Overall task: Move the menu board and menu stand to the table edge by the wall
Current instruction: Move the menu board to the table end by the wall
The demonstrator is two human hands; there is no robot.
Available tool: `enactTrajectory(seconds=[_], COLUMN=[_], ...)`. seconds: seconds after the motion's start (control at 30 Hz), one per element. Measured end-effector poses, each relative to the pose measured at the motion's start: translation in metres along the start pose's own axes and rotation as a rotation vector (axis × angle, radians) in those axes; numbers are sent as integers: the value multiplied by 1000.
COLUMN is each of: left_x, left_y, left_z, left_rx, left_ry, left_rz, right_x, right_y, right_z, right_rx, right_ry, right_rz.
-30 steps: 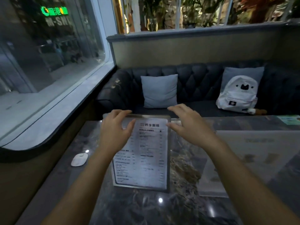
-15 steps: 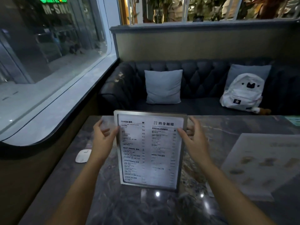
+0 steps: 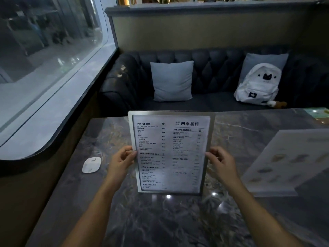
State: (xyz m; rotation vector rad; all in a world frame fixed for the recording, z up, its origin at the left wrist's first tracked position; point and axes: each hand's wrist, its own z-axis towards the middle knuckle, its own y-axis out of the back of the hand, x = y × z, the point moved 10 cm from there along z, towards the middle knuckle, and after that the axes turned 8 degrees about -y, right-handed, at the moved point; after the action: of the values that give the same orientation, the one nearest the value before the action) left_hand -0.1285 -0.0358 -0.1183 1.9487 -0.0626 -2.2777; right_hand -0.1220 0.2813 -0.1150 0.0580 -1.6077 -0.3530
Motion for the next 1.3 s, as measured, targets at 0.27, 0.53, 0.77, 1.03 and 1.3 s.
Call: enactTrajectory(seconds=[0.27, 0.53, 0.77, 1.03, 1.3], left_x=[-8, -10, -17, -16, -34], left_y=[5, 61, 143, 223, 239], left_z=[-2, -39, -107, -220, -310], left_rx=[-48, -224, -376, -745, -1017], left_ry=[-29, -45, -36, 56, 125], left_rz=[-58, -87, 59, 84, 123], right_x=[6, 25, 57, 78, 93], right_y=[-3, -47, -135, -252, -328], right_z=[-5, -12, -23, -64, -109], right_rx=[-20, 70, 270, 579, 843], right_ry=[-61, -52, 17, 71, 83], right_rz=[102, 123, 103, 80, 142])
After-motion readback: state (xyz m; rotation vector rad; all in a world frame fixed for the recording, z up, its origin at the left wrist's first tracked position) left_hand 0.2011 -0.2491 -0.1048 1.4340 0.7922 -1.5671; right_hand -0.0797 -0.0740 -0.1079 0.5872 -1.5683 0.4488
